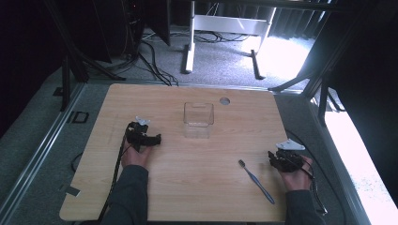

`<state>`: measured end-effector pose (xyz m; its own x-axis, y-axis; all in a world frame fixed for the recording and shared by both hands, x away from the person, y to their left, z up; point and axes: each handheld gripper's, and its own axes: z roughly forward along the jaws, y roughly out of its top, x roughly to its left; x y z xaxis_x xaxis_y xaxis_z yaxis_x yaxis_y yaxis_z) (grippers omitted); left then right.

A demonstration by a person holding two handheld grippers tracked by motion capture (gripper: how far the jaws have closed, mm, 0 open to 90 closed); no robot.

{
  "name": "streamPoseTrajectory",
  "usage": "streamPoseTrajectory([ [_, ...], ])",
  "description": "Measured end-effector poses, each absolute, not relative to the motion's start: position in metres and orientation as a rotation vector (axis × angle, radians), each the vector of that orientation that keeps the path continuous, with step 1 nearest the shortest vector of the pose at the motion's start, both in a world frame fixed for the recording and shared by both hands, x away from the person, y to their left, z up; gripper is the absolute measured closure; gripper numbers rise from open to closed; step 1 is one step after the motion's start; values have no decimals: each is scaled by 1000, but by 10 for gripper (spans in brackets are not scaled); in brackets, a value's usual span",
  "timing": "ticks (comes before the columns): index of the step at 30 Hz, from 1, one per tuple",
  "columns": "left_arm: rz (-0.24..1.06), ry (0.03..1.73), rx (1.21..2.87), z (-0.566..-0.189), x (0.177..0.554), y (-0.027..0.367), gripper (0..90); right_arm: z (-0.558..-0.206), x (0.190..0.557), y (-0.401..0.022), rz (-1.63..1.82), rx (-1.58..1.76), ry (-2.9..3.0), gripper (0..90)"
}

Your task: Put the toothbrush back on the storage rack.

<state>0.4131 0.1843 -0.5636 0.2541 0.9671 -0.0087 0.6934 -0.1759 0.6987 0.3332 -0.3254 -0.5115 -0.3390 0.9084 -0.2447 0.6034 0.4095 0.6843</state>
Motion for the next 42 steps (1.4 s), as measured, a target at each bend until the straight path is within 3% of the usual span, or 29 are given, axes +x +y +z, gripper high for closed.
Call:
streamPoseTrajectory([
  [22,604,1504,1943,-564,413,184,81,-470,290,-293,666,1267,2067,580],
  [42,604,1505,1941,-564,412,183,82,-459,285,-285,687,1296,2193,593],
])
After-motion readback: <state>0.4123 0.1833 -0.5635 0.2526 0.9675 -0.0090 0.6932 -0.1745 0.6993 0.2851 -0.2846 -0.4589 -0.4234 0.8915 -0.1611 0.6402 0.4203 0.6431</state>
